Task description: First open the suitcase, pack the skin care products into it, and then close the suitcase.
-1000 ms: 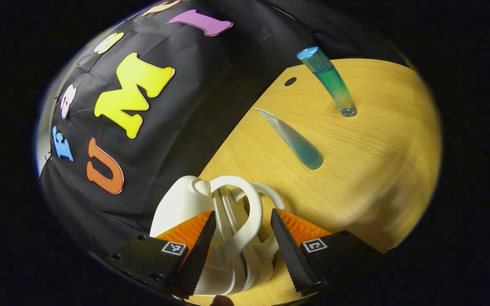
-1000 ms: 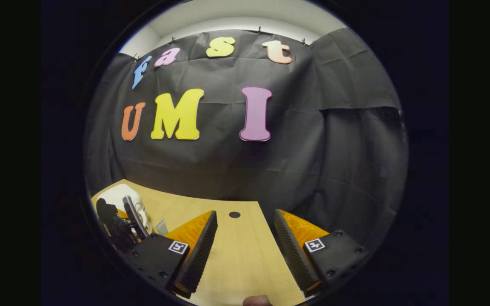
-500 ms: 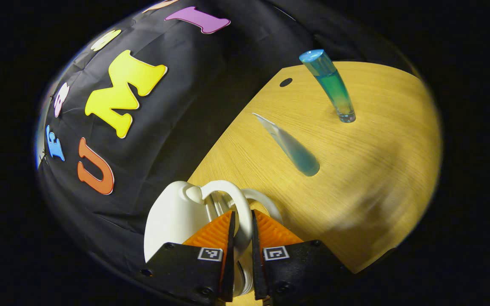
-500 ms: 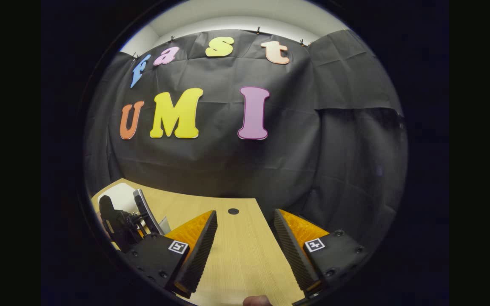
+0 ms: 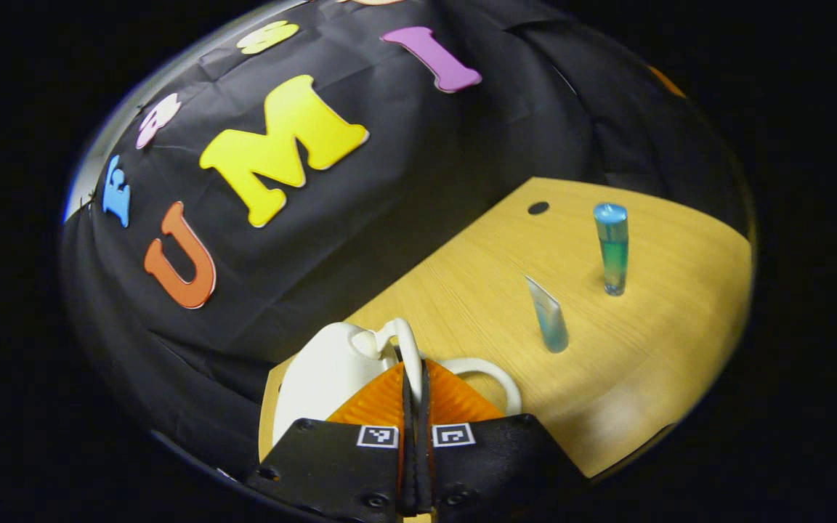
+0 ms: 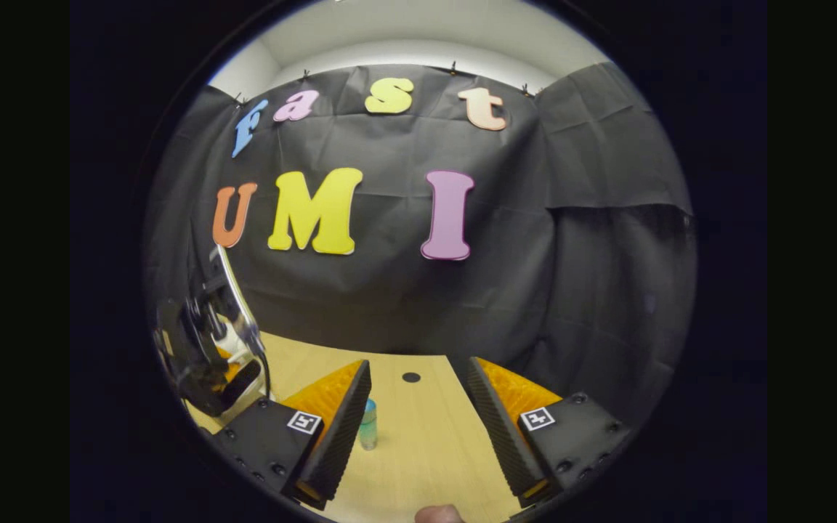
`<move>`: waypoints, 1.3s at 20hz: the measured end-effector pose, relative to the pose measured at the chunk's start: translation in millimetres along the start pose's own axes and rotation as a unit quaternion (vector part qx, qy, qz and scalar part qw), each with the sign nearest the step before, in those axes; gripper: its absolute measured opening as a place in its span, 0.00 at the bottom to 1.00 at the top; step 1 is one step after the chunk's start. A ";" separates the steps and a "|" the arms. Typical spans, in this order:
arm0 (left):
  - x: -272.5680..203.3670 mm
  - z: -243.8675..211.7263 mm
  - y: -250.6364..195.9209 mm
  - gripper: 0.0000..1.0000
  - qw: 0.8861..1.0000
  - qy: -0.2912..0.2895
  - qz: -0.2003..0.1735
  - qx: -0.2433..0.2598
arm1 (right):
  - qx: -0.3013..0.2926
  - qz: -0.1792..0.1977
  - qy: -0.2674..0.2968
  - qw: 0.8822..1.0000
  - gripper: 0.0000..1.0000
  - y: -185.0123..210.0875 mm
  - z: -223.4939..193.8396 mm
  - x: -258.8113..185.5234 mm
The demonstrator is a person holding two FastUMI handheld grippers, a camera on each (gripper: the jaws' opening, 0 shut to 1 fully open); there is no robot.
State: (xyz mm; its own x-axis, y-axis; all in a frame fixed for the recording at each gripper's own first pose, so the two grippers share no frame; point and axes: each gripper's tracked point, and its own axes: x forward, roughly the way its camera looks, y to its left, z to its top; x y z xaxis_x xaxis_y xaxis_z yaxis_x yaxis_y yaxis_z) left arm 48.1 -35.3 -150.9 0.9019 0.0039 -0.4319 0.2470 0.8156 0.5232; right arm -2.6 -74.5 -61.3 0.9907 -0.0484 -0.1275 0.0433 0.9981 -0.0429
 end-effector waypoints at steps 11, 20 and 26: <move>-24.0 -54.7 282.9 0.03 0.972 -0.070 0.114 -0.195 | -0.015 0.039 -0.021 0.999 0.80 82.1 41.7 -8.3; 44.6 -255.9 355.2 0.03 0.932 0.004 0.110 -0.345 | -0.053 0.029 0.001 0.998 0.78 111.4 40.9 -16.1; 98.4 -334.9 303.0 0.06 0.903 0.061 0.056 -0.421 | -0.075 0.023 0.023 0.997 0.80 125.5 33.4 -14.0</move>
State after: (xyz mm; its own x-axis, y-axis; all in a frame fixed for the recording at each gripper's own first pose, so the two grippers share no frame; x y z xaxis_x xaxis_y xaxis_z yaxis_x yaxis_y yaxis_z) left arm 93.1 406.0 -280.9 0.8456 0.1360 -0.5162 -0.2468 0.9571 -0.1522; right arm -6.7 52.7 -31.8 0.9839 -0.0076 -0.1783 -0.0255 0.9829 -0.1822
